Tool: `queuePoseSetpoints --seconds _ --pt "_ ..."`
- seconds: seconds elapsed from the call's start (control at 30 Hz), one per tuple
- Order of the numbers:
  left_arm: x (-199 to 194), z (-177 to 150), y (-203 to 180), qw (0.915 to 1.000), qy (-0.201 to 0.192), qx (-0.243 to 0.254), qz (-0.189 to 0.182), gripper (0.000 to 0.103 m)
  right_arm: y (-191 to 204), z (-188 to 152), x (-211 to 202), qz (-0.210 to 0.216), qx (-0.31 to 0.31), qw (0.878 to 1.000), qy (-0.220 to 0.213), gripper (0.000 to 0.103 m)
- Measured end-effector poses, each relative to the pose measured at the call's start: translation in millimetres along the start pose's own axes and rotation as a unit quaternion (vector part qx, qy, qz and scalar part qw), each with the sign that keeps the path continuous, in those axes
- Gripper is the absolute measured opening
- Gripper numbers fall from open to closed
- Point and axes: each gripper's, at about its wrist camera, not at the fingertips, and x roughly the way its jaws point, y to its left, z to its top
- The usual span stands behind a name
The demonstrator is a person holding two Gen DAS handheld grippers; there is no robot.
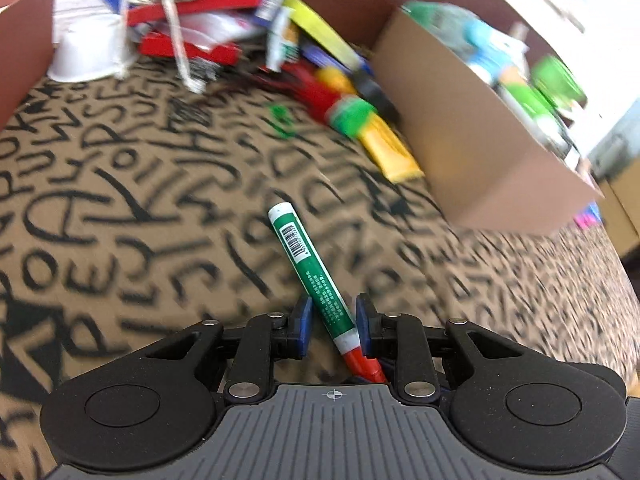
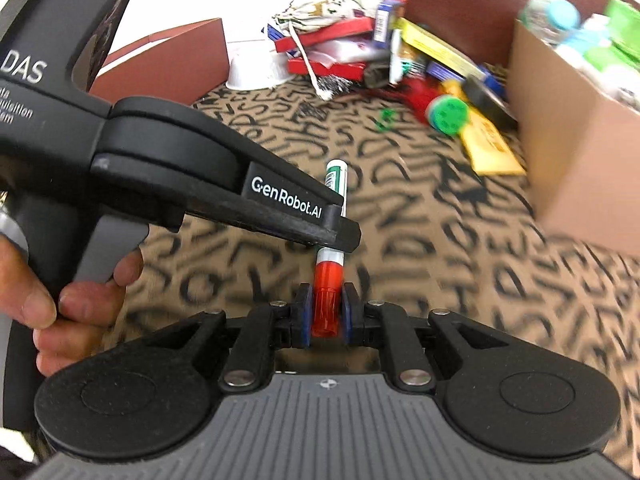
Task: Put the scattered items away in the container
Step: 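Lift the green marker off the table with the left tool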
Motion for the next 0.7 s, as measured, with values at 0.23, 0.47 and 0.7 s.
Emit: queuePoseSetpoints --seconds 0.23,0.47,0.7 --pt "1 -15 -27 0.9996 0.012 0.022 -0.012 0.042 -13 -28 -30 -0.011 0.041 0.999 -0.002 0.017" --pt "8 -5 -26 0.9999 0.007 0.015 0.002 0.044 -13 -19 -19 -0.017 0.038 0.999 -0.009 0.018" --pt "11 -2 -33 0.9995 0.006 0.029 0.008 0.046 -17 -15 -11 -0.014 0.045 0.999 -0.015 0.019"
